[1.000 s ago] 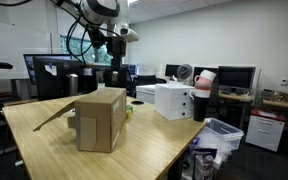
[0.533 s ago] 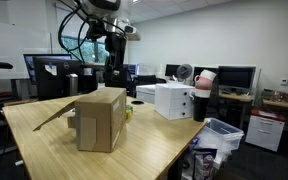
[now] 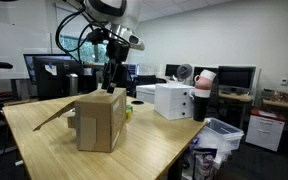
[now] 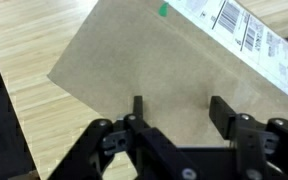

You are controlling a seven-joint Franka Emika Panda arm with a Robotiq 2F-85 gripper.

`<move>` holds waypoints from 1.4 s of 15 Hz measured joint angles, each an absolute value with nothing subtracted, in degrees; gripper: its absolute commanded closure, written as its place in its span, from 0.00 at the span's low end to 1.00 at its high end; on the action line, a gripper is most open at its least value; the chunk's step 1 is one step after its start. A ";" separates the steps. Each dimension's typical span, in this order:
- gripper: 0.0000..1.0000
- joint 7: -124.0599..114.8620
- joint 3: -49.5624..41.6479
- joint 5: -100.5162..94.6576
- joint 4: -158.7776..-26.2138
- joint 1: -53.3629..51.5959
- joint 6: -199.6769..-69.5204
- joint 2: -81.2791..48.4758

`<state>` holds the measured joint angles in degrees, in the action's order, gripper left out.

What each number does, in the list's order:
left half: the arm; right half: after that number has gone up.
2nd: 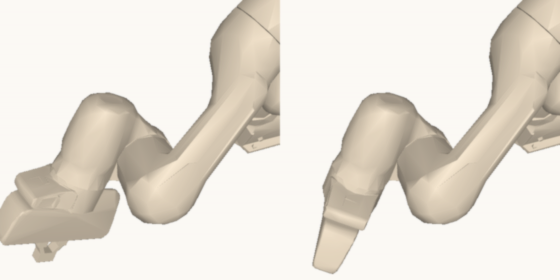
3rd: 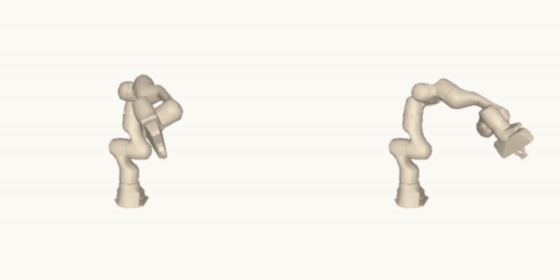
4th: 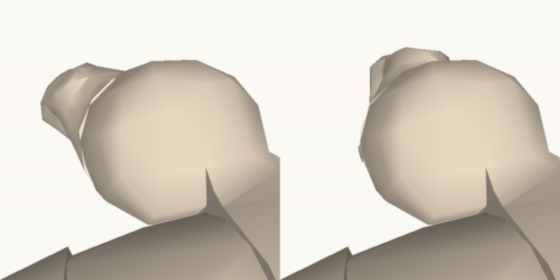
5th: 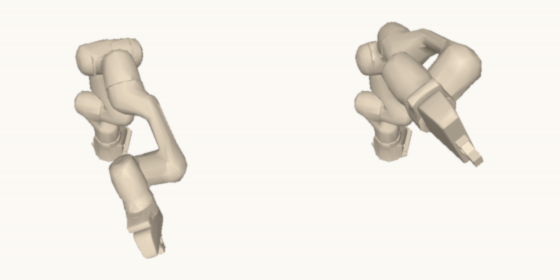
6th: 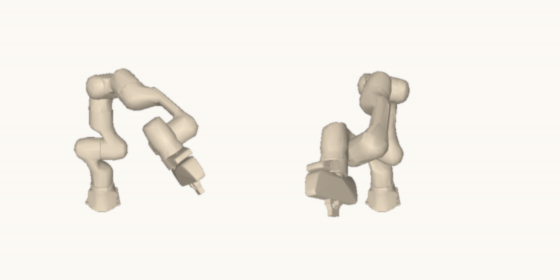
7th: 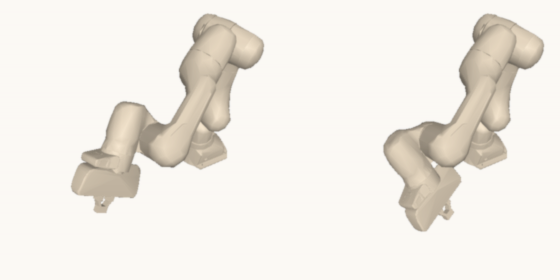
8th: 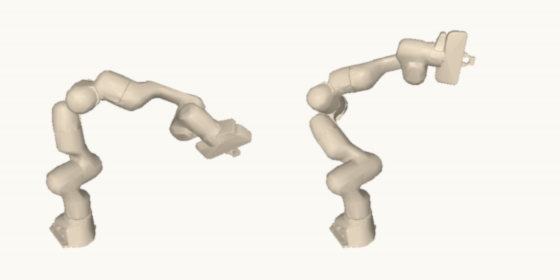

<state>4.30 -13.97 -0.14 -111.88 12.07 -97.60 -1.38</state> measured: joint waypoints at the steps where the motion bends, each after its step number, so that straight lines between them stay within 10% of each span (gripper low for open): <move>1: 0.65 4.30 -14.13 0.09 -111.88 12.14 -97.60 -1.52; 7: 0.95 1.82 -15.06 0.32 -111.69 13.04 -100.61 -1.65; 21: 0.97 -12.78 -16.69 3.88 -106.20 14.89 -102.92 -6.22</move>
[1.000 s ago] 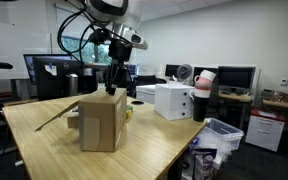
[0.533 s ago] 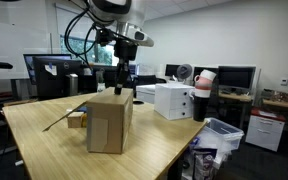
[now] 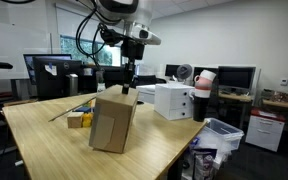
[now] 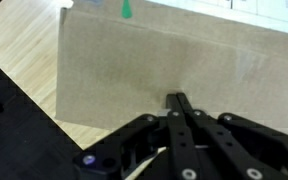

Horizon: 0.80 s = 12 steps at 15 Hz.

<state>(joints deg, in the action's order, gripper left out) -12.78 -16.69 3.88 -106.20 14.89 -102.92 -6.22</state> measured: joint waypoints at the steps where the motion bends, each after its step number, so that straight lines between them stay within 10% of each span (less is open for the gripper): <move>1: 0.96 -13.43 -16.77 3.99 -105.76 14.95 -102.92 -6.59; 12: 0.96 -21.23 -17.81 4.04 -99.93 15.63 -102.52 -11.29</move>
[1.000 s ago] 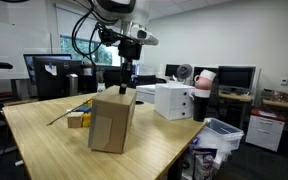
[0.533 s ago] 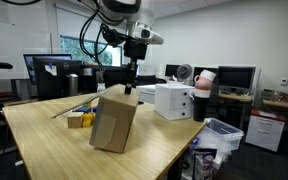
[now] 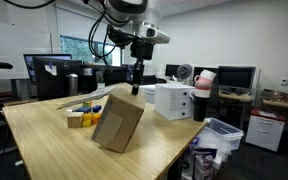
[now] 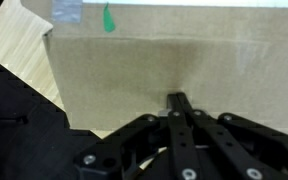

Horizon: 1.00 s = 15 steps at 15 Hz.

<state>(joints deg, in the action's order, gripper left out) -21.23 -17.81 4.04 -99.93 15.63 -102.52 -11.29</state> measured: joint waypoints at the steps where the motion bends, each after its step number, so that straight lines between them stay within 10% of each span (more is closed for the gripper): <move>1: 0.96 -21.81 -17.88 4.06 -99.27 15.74 -102.35 -11.84; 15: 0.96 -27.57 -18.55 4.08 -95.47 17.28 -100.45 -24.27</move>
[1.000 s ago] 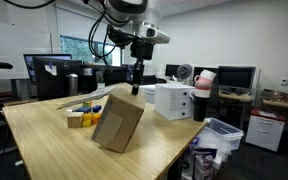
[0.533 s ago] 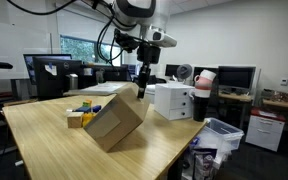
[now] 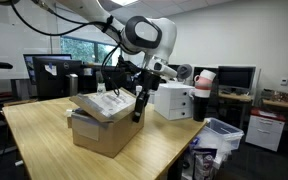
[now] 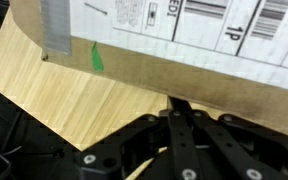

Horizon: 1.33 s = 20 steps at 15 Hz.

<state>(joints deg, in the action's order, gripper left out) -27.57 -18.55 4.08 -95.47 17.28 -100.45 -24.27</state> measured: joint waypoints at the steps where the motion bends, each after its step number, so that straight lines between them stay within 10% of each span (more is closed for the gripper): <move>1: 0.96 -28.17 -18.55 4.08 -95.43 17.23 -100.45 -24.47; 3: 0.96 -28.86 -18.55 4.08 -94.86 16.95 -100.45 -24.24; 4: 0.71 -28.92 -18.52 4.08 -94.41 16.75 -100.42 -23.86; 17: 0.03 -19.03 -15.40 1.51 -91.62 12.81 -96.43 -8.03; 20: 0.00 -11.74 -14.72 1.38 -94.08 12.79 -96.20 -5.29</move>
